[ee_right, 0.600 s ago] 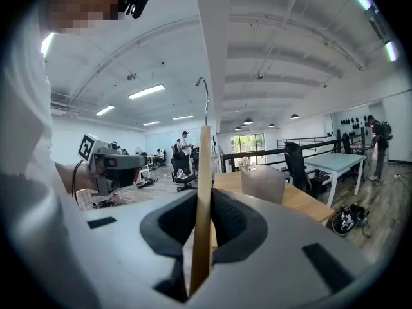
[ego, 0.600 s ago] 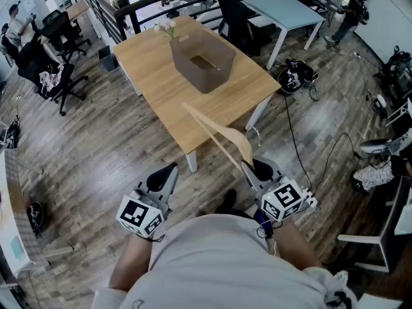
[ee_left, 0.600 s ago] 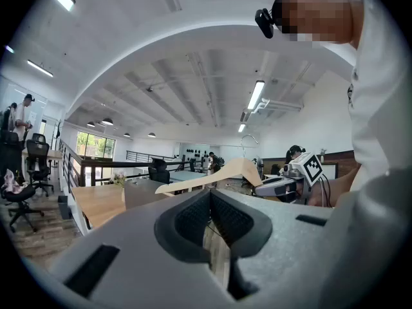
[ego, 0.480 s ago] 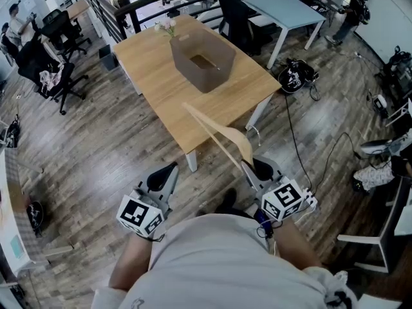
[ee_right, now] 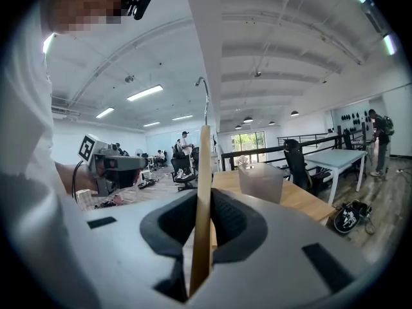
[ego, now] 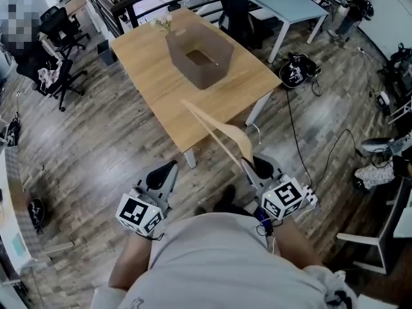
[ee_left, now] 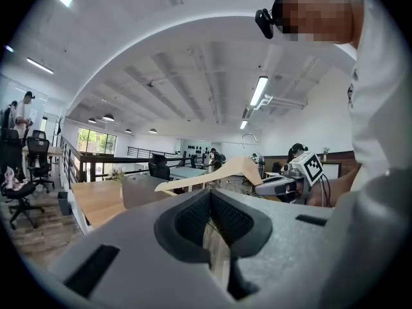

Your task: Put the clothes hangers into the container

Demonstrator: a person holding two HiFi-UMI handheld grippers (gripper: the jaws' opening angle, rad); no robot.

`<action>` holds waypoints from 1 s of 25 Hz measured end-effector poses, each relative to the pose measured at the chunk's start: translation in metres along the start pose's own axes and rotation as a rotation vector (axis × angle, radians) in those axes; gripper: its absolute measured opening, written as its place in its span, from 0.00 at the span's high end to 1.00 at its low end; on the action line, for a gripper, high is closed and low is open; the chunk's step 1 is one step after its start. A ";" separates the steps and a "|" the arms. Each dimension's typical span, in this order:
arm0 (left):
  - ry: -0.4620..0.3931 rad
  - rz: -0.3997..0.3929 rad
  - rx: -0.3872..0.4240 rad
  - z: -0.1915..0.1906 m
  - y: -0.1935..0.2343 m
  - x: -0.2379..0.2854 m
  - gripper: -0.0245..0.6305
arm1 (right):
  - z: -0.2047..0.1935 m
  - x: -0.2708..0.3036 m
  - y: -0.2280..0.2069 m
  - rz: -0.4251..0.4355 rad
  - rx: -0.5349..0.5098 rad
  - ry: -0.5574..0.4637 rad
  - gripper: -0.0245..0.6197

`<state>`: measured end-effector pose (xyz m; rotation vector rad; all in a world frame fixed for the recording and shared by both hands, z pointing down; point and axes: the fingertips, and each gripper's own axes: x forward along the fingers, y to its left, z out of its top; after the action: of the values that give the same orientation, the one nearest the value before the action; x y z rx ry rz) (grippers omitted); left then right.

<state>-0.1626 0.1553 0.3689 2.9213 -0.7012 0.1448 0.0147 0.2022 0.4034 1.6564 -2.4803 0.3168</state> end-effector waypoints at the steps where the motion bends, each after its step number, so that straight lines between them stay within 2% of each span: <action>1: 0.003 0.001 -0.001 0.000 0.000 0.005 0.95 | 0.000 0.000 -0.005 0.001 0.004 0.001 0.87; 6: 0.019 0.013 -0.013 -0.002 0.003 0.029 0.95 | 0.001 0.003 -0.030 0.015 0.038 -0.006 0.87; 17: 0.035 0.041 -0.035 -0.003 0.011 0.114 0.95 | 0.003 0.017 -0.116 0.033 0.048 0.011 0.87; 25: 0.037 0.054 -0.036 -0.001 0.010 0.165 0.95 | 0.004 0.021 -0.161 0.057 0.049 0.009 0.87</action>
<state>-0.0206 0.0730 0.3912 2.8593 -0.7693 0.1898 0.1555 0.1231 0.4198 1.6007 -2.5357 0.3936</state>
